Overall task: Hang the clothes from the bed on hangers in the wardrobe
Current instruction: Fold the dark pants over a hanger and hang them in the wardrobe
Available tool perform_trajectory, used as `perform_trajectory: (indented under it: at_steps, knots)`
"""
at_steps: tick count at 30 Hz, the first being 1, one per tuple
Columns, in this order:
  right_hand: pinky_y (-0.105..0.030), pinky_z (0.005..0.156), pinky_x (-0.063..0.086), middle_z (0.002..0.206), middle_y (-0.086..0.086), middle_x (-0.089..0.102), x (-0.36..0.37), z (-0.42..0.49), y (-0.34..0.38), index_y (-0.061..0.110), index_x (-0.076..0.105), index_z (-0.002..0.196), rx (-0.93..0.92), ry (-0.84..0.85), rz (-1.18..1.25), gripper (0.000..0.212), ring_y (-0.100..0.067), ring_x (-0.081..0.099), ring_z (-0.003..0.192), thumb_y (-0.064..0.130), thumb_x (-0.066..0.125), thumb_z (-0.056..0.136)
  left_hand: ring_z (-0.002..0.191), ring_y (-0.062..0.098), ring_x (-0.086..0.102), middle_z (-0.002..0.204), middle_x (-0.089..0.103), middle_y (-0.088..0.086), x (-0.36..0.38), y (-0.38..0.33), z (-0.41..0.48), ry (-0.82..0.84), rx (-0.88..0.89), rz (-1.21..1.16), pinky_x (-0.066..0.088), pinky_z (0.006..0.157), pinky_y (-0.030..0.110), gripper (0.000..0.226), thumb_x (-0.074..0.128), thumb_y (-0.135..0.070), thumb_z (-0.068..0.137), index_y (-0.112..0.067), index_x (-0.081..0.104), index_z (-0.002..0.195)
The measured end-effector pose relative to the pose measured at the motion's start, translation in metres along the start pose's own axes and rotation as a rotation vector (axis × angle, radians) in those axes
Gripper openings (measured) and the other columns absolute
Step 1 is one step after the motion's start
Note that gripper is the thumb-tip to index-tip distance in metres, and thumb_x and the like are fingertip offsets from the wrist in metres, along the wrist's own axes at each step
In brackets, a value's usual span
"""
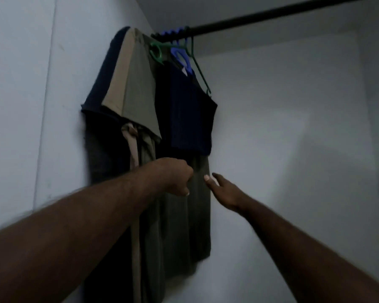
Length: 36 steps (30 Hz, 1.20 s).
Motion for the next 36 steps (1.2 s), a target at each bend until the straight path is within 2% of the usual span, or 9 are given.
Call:
perform_trajectory:
  at_steps: [2,6,12,19,22,26,28,33,36]
  knots:
    - [-0.032,0.114,0.025,0.159,-0.008,0.028,-0.004,-0.04,-0.018,0.016,0.022,0.155,0.047,0.007,-0.054,0.074,-0.025,0.031,0.144,0.062,0.031,0.098,0.093,0.021,0.061,0.11,0.064,0.004,0.022,-0.027,-0.016,0.052,0.018,-0.053,0.047,0.074,0.035,0.038,0.062,-0.044,0.09,-0.017,0.063,0.116]
    - [-0.034,0.115,0.023,0.159,-0.009,0.029,-0.018,-0.125,-0.061,0.014,0.024,0.155,0.169,0.012,-0.148,0.076,-0.025,0.03,0.145,0.063,0.031,0.098,0.101,0.027,0.064,0.112,0.069,0.007,0.05,-0.101,-0.046,0.116,0.178,-0.123,0.05,0.083,0.032,0.042,0.063,-0.043,0.089,-0.01,0.067,0.115]
    - [-0.057,0.115,0.022,0.16,-0.006,0.025,-0.033,-0.262,-0.127,0.022,0.021,0.155,0.36,0.052,-0.389,0.084,-0.025,0.025,0.147,0.076,0.023,0.09,0.124,0.021,0.049,0.13,0.058,0.003,0.078,-0.208,-0.094,0.112,0.316,-0.393,0.042,0.099,0.034,0.055,0.055,-0.049,0.093,-0.019,0.048,0.138]
    - [-0.058,0.117,0.008,0.164,-0.006,0.007,-0.024,-0.447,-0.182,0.028,0.012,0.156,0.632,0.144,-0.672,0.077,-0.025,0.006,0.151,0.072,0.021,0.093,0.142,0.024,0.028,0.154,0.034,0.007,0.123,-0.347,-0.189,0.071,0.537,-0.587,0.029,0.111,0.038,0.068,0.049,-0.054,0.094,-0.021,0.03,0.15]
    - [-0.059,0.117,0.007,0.165,-0.007,0.003,-0.01,-0.522,-0.189,0.028,0.009,0.157,0.762,0.161,-0.681,0.08,-0.027,0.003,0.151,0.073,0.022,0.092,0.15,0.026,0.011,0.162,0.015,0.011,0.151,-0.395,-0.246,0.072,0.663,-0.66,0.02,0.118,0.043,0.084,0.044,-0.064,0.086,-0.02,0.02,0.154]
    - [-0.06,0.117,0.004,0.165,-0.008,-0.001,0.019,-0.611,-0.183,0.028,0.005,0.157,0.939,0.126,-0.621,0.081,-0.028,0.0,0.151,0.073,0.024,0.092,0.151,0.027,0.002,0.163,0.003,0.01,0.191,-0.443,-0.328,0.1,0.806,-0.724,0.013,0.12,0.049,0.089,0.051,-0.059,0.088,-0.02,0.008,0.156]
    - [-0.059,0.117,0.004,0.165,-0.007,0.0,0.034,-0.65,-0.177,0.028,0.007,0.157,1.01,0.087,-0.601,0.08,-0.028,0.001,0.151,0.072,0.026,0.093,0.151,0.026,0.001,0.163,0.003,0.01,0.209,-0.46,-0.359,0.115,0.83,-0.757,0.012,0.12,0.045,0.089,0.049,-0.059,0.09,-0.019,0.005,0.156]
    - [-0.059,0.117,0.008,0.165,-0.007,0.003,0.07,-0.782,-0.147,0.029,0.009,0.156,1.255,0.012,-0.49,0.077,-0.026,0.005,0.151,0.07,0.026,0.094,0.15,0.028,0.003,0.163,0.005,0.011,0.243,-0.514,-0.468,0.284,0.979,-0.753,0.012,0.118,0.047,0.09,0.046,-0.061,0.089,-0.018,0.004,0.156]
    - [-0.06,0.116,0.01,0.164,-0.008,0.005,0.08,-0.872,-0.121,0.028,0.009,0.156,1.405,-0.054,-0.483,0.078,-0.026,0.005,0.151,0.072,0.025,0.093,0.15,0.027,0.004,0.163,0.007,0.009,0.224,-0.55,-0.535,0.256,1.12,-0.718,0.014,0.118,0.046,0.09,0.045,-0.061,0.088,-0.018,0.006,0.156]
Point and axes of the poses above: each hand's wrist, its own z-axis towards the middle knuckle, its own x-axis out of the palm, y = z × x, the point moved 10 cm from there along z, towards the middle knuckle
